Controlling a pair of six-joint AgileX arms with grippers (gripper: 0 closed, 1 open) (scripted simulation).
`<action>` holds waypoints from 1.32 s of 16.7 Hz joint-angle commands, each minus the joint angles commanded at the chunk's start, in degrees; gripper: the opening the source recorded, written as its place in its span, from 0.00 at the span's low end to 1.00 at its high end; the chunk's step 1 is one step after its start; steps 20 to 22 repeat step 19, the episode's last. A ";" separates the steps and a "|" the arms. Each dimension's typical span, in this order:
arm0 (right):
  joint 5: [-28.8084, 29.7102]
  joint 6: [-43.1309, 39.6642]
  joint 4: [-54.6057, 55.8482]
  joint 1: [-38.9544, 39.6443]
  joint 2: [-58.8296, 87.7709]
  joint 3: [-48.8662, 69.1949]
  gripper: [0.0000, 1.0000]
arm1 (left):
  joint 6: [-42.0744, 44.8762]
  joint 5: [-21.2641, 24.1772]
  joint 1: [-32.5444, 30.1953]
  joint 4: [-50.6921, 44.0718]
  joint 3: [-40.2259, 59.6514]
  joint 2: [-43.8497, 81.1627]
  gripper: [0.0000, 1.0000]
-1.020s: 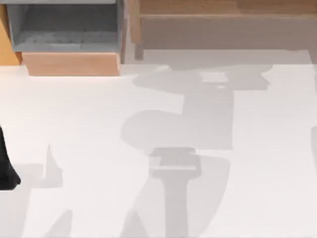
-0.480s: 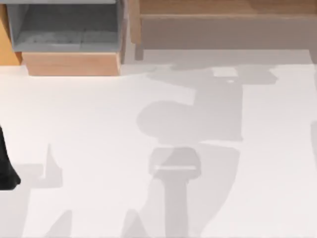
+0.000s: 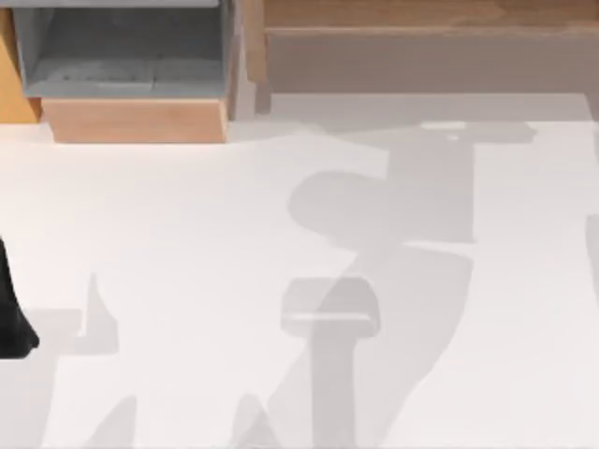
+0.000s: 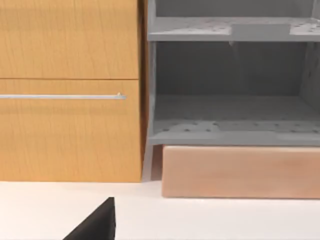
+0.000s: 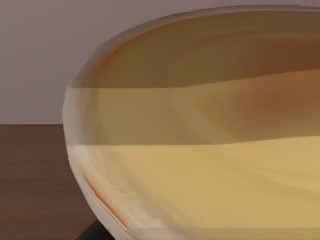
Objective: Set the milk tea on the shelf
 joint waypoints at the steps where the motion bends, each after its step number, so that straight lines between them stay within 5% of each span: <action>1: 0.00 0.00 0.00 0.00 0.00 0.00 0.08 | 0.00 0.00 0.00 0.00 0.00 0.00 1.00; 13: 0.00 0.00 0.00 0.00 0.00 0.00 0.98 | 0.00 0.00 0.00 0.00 0.00 0.00 1.00; 22: 0.00 0.00 0.00 0.00 0.00 0.00 1.00 | 0.00 0.00 0.00 0.00 0.00 0.00 1.00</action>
